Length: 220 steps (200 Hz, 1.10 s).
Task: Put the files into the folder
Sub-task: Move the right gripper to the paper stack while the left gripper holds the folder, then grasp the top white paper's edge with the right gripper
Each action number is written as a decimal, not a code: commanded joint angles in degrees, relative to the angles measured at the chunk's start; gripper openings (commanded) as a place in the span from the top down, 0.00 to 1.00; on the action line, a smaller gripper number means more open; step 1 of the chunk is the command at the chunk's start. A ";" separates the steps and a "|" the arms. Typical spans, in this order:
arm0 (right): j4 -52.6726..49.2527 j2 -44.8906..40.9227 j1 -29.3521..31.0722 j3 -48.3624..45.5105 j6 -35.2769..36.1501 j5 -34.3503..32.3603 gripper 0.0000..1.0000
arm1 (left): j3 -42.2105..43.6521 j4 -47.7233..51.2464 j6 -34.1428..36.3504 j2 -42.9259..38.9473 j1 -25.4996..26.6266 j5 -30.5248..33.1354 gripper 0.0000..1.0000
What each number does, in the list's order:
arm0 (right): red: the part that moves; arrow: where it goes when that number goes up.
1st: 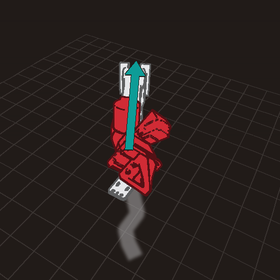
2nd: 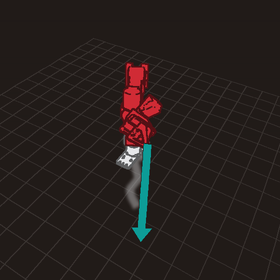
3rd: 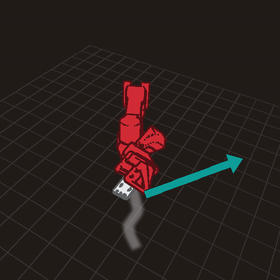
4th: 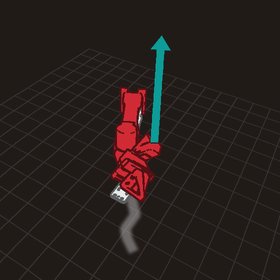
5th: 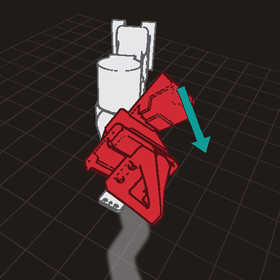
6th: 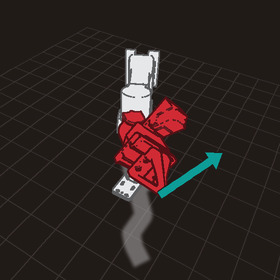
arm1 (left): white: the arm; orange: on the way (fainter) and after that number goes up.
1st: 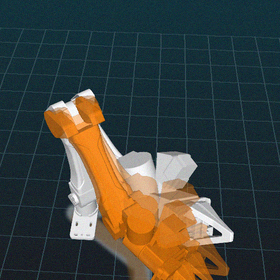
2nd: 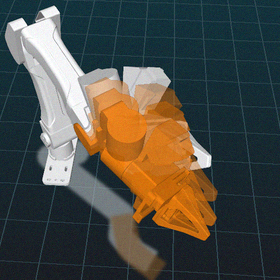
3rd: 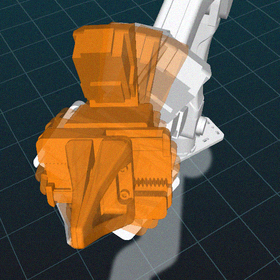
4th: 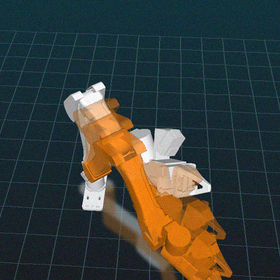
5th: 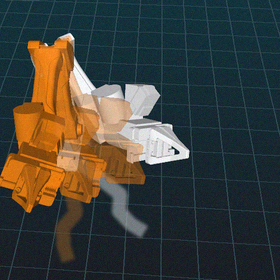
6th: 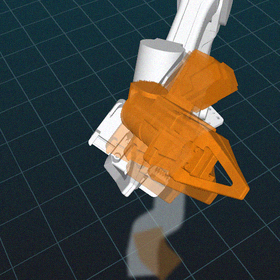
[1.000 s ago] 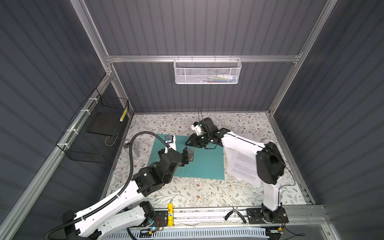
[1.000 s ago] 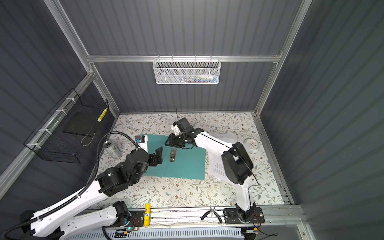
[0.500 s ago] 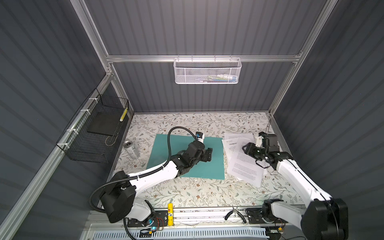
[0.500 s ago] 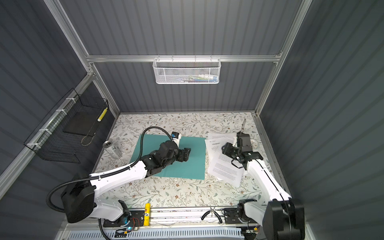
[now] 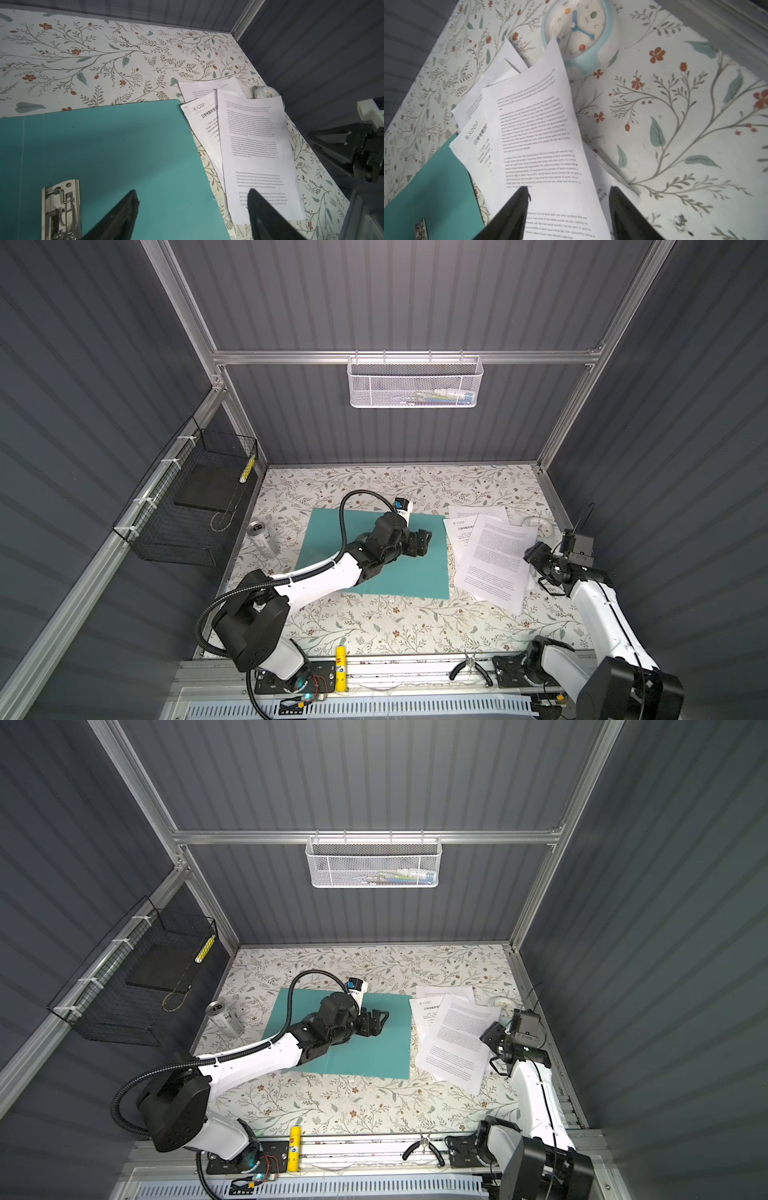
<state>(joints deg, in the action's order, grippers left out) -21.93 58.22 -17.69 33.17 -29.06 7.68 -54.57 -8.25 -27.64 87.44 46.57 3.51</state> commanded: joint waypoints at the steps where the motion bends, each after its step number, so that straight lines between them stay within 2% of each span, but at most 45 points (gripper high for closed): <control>1: 2.33 1.27 -0.97 -1.45 -1.52 -0.99 0.39 | 1.29 -1.18 -1.08 -1.90 -1.73 -3.32 0.17; 74: 10.47 3.87 -1.65 -4.40 -3.56 -1.82 0.48 | 4.18 -4.50 -3.11 -1.24 -4.75 -6.55 0.18; 125: 15.01 9.81 -1.74 -4.30 -5.55 1.71 0.53 | 4.92 -5.74 -3.39 -0.51 -4.85 -7.11 0.19; 184: 17.61 15.19 -1.88 -3.74 -7.44 5.93 0.53 | 6.09 -6.87 -4.05 -0.07 -5.03 -7.55 0.20; 220: 19.40 19.59 -2.17 -3.21 -8.58 10.27 0.60 | 6.31 -6.96 -4.19 -0.08 -5.22 -7.64 0.20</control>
<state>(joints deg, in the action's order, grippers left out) -4.23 76.03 -19.38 29.26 -36.10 14.20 -49.01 -13.93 -31.29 86.80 41.85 -3.09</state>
